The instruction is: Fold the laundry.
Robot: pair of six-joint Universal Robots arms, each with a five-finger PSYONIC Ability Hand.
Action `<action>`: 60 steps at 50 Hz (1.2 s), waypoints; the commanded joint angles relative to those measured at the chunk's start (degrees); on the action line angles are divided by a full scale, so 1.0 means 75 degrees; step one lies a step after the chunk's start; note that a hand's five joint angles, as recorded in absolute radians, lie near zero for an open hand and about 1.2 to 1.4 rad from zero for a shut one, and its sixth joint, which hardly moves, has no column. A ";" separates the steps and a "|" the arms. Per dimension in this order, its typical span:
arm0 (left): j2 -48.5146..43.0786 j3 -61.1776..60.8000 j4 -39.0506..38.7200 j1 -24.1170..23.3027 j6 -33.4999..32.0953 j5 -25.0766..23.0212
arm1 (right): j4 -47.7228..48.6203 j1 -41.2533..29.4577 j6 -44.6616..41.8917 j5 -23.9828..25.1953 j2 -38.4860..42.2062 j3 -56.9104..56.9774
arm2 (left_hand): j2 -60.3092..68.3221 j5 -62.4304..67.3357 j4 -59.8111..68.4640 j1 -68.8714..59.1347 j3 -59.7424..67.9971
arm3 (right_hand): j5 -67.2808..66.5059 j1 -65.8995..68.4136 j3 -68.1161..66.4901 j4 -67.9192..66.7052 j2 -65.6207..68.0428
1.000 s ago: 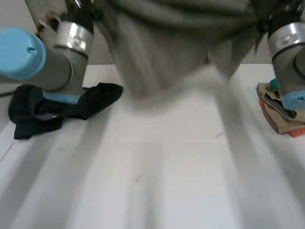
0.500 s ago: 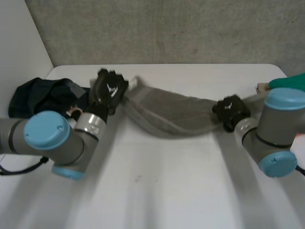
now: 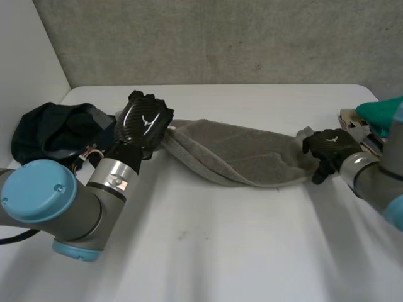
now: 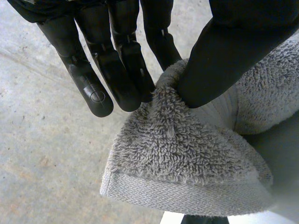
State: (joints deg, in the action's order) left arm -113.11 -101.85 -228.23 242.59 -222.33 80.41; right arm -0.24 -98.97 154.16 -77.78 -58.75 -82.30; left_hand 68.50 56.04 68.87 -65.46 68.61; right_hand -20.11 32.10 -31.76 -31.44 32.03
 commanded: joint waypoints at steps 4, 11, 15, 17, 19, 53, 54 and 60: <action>0.0187 0.0045 0.0324 -0.0037 0.0171 0.0001 | -0.0777 0.0797 -0.0947 0.1311 0.0017 -0.0136 | 0.1533 0.1861 0.1484 -0.1938 0.1519 | -0.0469 0.0205 -0.0250 -0.0292 0.0214; 0.0222 0.0057 0.0395 -0.0049 0.0312 0.0001 | -0.0391 0.0856 -0.1148 0.1429 0.0239 -0.0160 | 0.1533 0.1861 0.1484 -0.1938 0.1519 | -0.0693 0.0429 -0.0474 -0.0516 0.0438; 0.0222 0.0057 0.0395 -0.0049 0.0336 0.0013 | 0.0171 0.0832 -0.1148 0.1430 0.0544 -0.0078 | 0.1533 0.1861 0.1484 -0.1938 0.1519 | -0.1052 0.0787 -0.0833 -0.0875 0.0796; 0.0222 0.0057 0.0407 -0.0049 0.0336 0.0001 | 0.0371 0.0844 -0.1125 0.1430 0.0661 0.0004 | 0.1533 0.1861 0.1484 -0.1938 0.1519 | -0.1298 0.1033 -0.1079 -0.1121 0.1042; 0.0222 0.0046 0.0407 -0.0037 0.0336 0.0013 | 0.0430 0.0844 -0.1113 0.1441 0.0719 0.0086 | 0.1533 0.1861 0.1484 -0.1938 0.1519 | -0.1411 0.1146 -0.1192 -0.1234 0.1155; 0.3854 0.0619 0.2831 0.0877 0.1355 -0.0022 | -0.2698 0.1371 -0.1581 0.1289 -0.4482 0.1785 | 0.1533 0.1861 0.1484 -0.1938 0.1519 | -0.6651 0.6387 -0.6433 -0.6475 0.6396; 0.3994 0.0712 0.3227 0.0889 0.1367 -0.0046 | -0.2966 0.1406 -0.1663 0.1289 -0.4599 0.1797 | 0.1533 0.1861 0.1484 -0.1938 0.1519 | -0.6651 0.6387 -0.6433 -0.6475 0.6396; 0.3680 0.0877 0.4519 0.0912 0.1344 -0.0280 | -0.3882 0.1103 -0.2389 0.1009 -0.4402 0.1645 | 0.1533 0.1861 0.1484 -0.1938 0.1519 | -0.6651 0.6387 -0.6433 -0.6475 0.6396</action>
State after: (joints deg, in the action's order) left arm -83.63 -96.52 -203.31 249.38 -212.23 79.89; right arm -23.71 -89.14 140.89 -68.27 -93.28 -68.98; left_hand 68.50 56.04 68.87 -65.46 68.61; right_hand -56.84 63.59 -67.95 -68.52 67.12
